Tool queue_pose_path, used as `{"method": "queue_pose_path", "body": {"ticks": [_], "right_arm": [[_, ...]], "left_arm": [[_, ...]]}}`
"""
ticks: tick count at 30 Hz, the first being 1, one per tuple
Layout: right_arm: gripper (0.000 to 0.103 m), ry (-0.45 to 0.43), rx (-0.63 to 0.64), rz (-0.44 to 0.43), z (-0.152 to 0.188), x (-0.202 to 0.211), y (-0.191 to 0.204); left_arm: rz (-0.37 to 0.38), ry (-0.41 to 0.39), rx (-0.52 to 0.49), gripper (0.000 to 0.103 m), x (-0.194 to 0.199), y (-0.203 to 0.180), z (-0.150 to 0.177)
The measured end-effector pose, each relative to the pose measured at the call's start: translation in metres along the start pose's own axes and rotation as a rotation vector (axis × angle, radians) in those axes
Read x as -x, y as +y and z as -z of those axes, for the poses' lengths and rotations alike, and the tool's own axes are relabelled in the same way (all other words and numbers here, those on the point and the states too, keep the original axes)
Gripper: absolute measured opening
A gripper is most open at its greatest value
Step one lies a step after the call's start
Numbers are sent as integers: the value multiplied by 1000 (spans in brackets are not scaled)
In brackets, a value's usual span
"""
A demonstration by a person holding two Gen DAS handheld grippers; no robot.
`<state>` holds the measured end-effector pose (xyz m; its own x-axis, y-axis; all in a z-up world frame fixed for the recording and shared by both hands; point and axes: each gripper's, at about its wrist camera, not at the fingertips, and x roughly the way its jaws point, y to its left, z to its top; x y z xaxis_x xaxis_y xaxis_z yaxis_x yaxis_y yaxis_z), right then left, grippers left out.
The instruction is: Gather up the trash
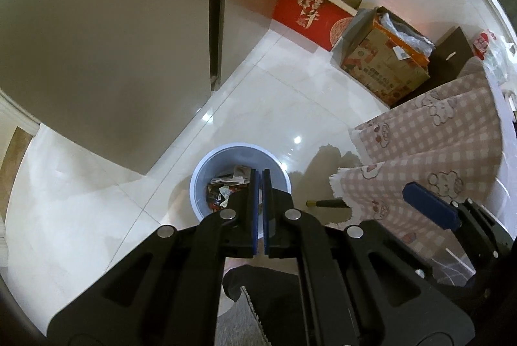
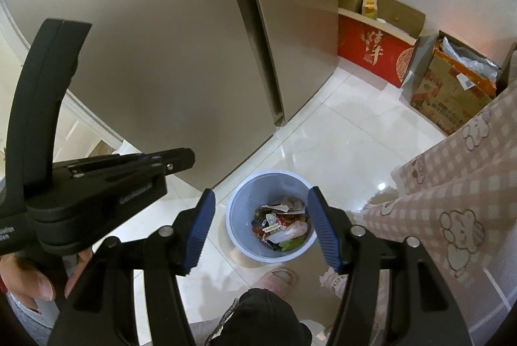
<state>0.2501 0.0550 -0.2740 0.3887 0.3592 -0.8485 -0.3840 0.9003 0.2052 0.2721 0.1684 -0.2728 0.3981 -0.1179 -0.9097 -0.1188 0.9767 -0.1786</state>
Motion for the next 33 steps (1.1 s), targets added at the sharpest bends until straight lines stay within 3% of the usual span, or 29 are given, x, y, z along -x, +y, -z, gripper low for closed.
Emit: {"method": "queue_pose_path", "body": {"ticks": [2,3,4,5,14,25,33], "right_arm": [[59,-15,-1,4,1,10,1],[59,-26,-2,6,2,18,2],[59,-38,0,9,4,27,2],[60,-45,2,13,5,32,3],[62,-183,28,62,29,118,8],[74,-407,-10,148,62,237,-1],[81,-575,-3,203,87,311,3]], "left_arm": [[-2,-21,-2,6,13,-4,6],[-5,-32,-5,29,19,-6,8],[-7,-61,-8,68,29,-9,12],[-8,-97,-11,73,37,-11,15],[-64,-280,-108,74,126,-47,47],[-130,-539,-218,87,236,-90,92],[-91,-631,-262,89,287,-117,113]]}}
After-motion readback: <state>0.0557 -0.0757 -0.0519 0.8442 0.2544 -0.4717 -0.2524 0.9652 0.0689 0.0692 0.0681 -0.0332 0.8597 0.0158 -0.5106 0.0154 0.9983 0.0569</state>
